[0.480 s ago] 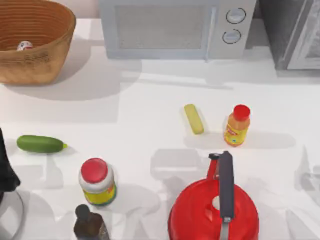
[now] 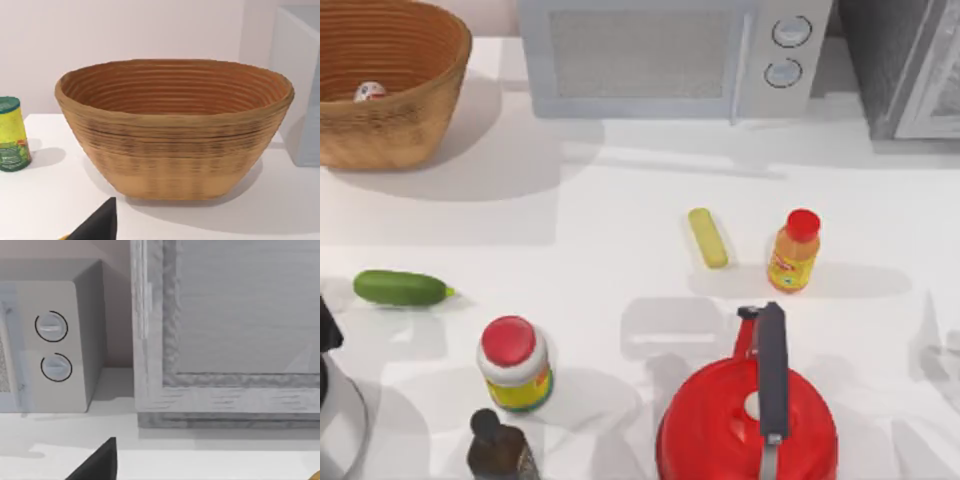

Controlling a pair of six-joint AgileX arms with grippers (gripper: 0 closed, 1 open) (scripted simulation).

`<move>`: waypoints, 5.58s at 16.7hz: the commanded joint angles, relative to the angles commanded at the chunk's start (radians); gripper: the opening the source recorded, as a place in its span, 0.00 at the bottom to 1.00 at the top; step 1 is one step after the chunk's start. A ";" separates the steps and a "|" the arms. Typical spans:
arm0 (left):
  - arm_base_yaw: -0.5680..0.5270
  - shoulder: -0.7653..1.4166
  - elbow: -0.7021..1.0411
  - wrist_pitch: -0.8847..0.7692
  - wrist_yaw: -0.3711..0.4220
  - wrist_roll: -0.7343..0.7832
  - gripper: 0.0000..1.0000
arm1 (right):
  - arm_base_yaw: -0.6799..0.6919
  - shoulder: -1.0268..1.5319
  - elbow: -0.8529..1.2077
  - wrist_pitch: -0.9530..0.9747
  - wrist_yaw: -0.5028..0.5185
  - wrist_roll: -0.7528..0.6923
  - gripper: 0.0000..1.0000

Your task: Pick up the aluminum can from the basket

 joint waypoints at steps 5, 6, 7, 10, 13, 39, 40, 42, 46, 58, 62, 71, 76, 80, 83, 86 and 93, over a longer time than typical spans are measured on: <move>0.014 0.360 0.330 -0.163 0.007 0.015 1.00 | 0.000 0.000 0.000 0.000 0.000 0.000 1.00; 0.016 0.449 0.410 -0.204 0.010 0.018 1.00 | 0.000 0.000 0.000 0.000 0.000 0.000 1.00; 0.018 0.541 0.494 -0.246 0.013 0.022 1.00 | 0.000 0.000 0.000 0.000 0.000 0.000 1.00; 0.024 0.838 0.762 -0.379 0.024 0.033 1.00 | 0.000 0.000 0.000 0.000 0.000 0.000 1.00; 0.030 1.147 1.041 -0.518 0.036 0.042 1.00 | 0.000 0.000 0.000 0.000 0.000 0.000 1.00; 0.040 2.355 2.094 -0.925 0.087 0.067 1.00 | 0.000 0.000 0.000 0.000 0.000 0.000 1.00; 0.039 2.373 2.093 -0.906 0.087 0.066 1.00 | 0.000 0.000 0.000 0.000 0.000 0.000 1.00; 0.038 2.395 2.091 -0.883 0.086 0.064 1.00 | 0.000 0.000 0.000 0.000 0.000 0.000 1.00; 0.038 2.397 2.090 -0.880 0.087 0.064 1.00 | 0.000 0.000 0.000 0.000 0.000 0.000 1.00; 0.038 2.397 2.090 -0.880 0.087 0.064 0.10 | 0.000 0.000 0.000 0.000 0.000 0.000 1.00; 0.038 2.397 2.090 -0.880 0.087 0.064 0.00 | 0.000 0.000 0.000 0.000 0.000 0.000 1.00; 0.047 2.340 2.080 -0.863 0.080 0.064 0.00 | 0.000 0.000 0.000 0.000 0.000 0.000 1.00; 0.080 2.083 1.868 -0.724 0.069 0.037 0.00 | 0.000 0.000 0.000 0.000 0.000 0.000 1.00; 0.097 1.700 1.533 -0.551 0.057 0.018 0.00 | 0.000 0.000 0.000 0.000 0.000 0.000 1.00; 0.100 1.343 1.226 -0.411 0.047 0.005 0.00 | 0.000 0.000 0.000 0.000 0.000 0.000 1.00; 0.093 0.963 0.896 -0.277 0.035 -0.006 0.00 | 0.000 0.000 0.000 0.000 0.000 0.000 1.00; 0.035 0.178 0.172 -0.032 0.015 -0.015 0.00 | 0.000 0.000 0.000 0.000 0.000 0.000 1.00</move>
